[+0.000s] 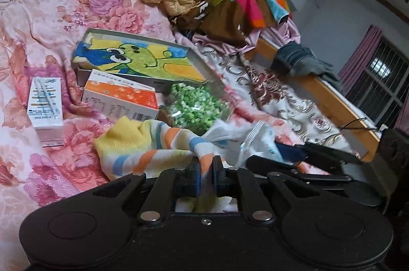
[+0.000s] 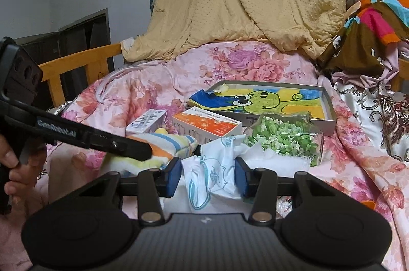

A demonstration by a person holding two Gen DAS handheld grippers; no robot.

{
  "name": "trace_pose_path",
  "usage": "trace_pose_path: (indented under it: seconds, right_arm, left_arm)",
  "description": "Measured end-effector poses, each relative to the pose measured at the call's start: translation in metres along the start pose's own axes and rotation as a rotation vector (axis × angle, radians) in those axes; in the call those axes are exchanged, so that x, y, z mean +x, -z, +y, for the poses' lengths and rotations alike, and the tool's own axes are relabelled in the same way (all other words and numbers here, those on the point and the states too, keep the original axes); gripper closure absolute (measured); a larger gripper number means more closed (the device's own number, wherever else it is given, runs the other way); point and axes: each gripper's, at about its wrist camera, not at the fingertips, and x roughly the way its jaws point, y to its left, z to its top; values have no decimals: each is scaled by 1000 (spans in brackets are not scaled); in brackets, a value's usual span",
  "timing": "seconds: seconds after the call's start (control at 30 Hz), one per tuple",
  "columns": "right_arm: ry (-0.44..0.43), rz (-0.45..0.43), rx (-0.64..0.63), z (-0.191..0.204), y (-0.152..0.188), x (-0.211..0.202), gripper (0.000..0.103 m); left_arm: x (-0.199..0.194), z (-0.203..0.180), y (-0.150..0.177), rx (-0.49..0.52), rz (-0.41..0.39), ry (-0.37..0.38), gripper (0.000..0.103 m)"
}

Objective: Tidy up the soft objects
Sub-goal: 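Carry the sock in the left tool while the right tool carries the cloth to the frog tray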

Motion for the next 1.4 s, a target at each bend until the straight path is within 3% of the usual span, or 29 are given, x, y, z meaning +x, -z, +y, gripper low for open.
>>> trace_pose_path:
  seconds: [0.13, 0.37, 0.67, 0.87, 0.93, 0.97, 1.07, 1.27, 1.4]
  right_arm:
    - [-20, -61, -2, 3, -4, -11, 55]
    - [74, -140, -211, 30, -2, -21, 54]
    - [33, 36, -126, 23, 5, 5, 49]
    - [9, 137, -101, 17, 11, 11, 31]
    - [4, 163, -78, 14, 12, 9, 30]
    - [1, 173, -71, 13, 13, 7, 32]
    - [26, 180, -91, 15, 13, 3, 60]
    - [32, 161, -98, 20, 13, -6, 65]
    - [-75, 117, 14, 14, 7, -18, 65]
  left_arm:
    - [-7, -1, -1, -11, -29, 34, 94]
    - [-14, -1, -4, -20, -70, 40, 94]
    - [-15, -2, -3, -13, -71, 40, 94]
    - [-15, -2, -3, -14, -69, 40, 94]
    - [-16, -2, -3, -14, -71, 41, 94]
    - [-16, -2, -3, -14, -73, 42, 94]
    - [-17, -3, -3, -14, -81, 50, 94]
    - [-22, -7, -4, -6, -103, 72, 94]
    - [-27, -9, -4, -4, -121, 80, 94]
